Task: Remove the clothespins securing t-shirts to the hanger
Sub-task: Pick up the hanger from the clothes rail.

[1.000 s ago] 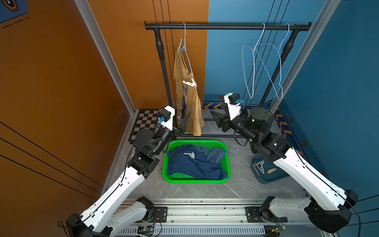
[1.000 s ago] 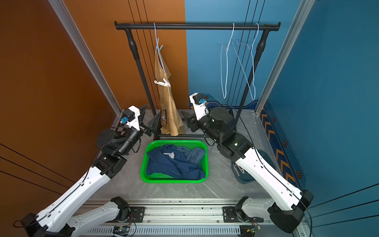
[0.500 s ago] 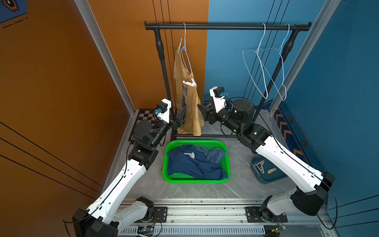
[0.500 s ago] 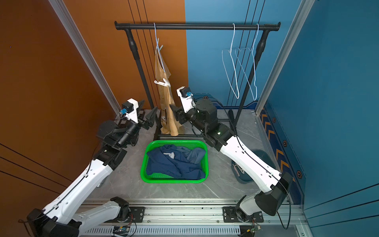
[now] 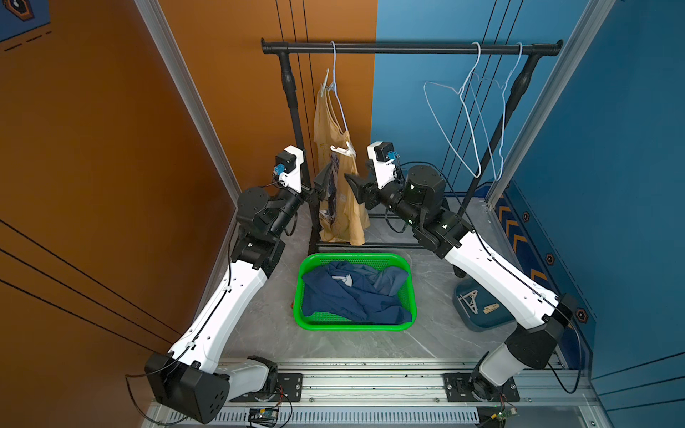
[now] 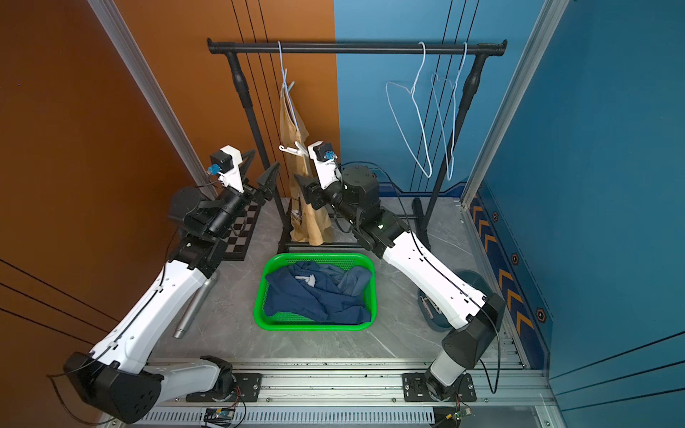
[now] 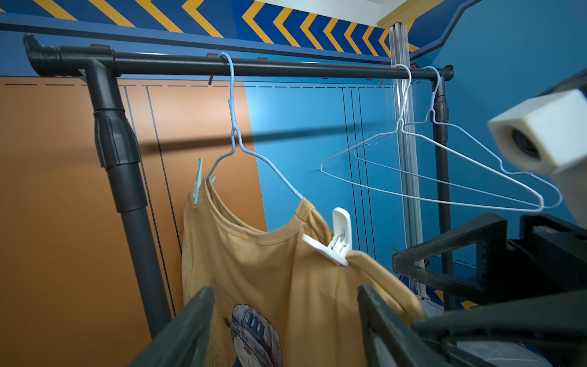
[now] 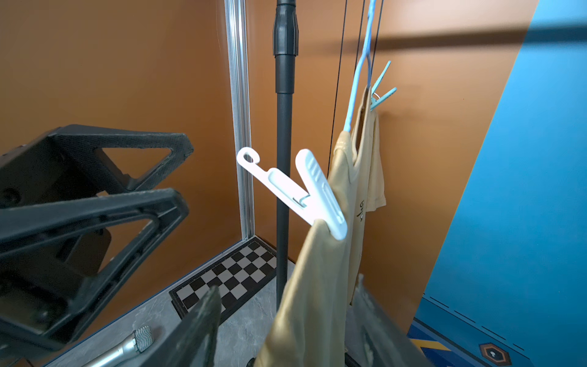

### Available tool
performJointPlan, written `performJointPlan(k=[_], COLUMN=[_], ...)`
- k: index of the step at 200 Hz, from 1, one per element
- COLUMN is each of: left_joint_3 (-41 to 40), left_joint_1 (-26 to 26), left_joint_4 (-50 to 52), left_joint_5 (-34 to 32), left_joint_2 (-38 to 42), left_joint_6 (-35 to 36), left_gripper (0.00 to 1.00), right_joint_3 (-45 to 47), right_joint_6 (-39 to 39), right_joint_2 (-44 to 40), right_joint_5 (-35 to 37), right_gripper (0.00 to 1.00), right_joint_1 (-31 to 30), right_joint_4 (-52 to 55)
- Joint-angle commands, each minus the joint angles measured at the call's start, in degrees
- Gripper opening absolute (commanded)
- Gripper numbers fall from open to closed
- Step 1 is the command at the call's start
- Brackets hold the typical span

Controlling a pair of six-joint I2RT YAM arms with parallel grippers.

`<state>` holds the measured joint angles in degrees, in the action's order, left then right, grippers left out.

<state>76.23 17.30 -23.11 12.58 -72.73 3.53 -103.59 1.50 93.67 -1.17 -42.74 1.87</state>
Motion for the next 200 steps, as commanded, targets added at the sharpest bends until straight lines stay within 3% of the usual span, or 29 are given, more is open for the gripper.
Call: performJointPlan(k=[1, 70, 143, 200], left_joint_3=[3.8, 12.8, 19.5, 22.6], left_joint_1=[-1.0, -3.2, -3.9, -4.1], left_joint_4=[-2.5, -3.6, -4.0, -4.2], left_joint_5=[2.3, 4.7, 6.2, 6.5], left_joint_2=[-1.9, -7.6, -11.3, -12.8], left_joint_6=[-0.9, -2.7, -3.1, -3.5], left_gripper=[0.73, 0.73, 0.73, 0.73], right_joint_3=[-2.5, -5.5, -7.2, -7.4], right_joint_6=[-0.5, 0.4, 2.4, 3.1], right_joint_2=[1.0, 3.7, 4.8, 4.6], right_joint_5=[1.7, 2.9, 5.3, 6.7], right_gripper=[0.66, 0.66, 0.6, 0.47], right_joint_1=[0.3, 0.6, 0.6, 1.0], right_joint_4=[-2.0, -1.9, -0.9, -0.2])
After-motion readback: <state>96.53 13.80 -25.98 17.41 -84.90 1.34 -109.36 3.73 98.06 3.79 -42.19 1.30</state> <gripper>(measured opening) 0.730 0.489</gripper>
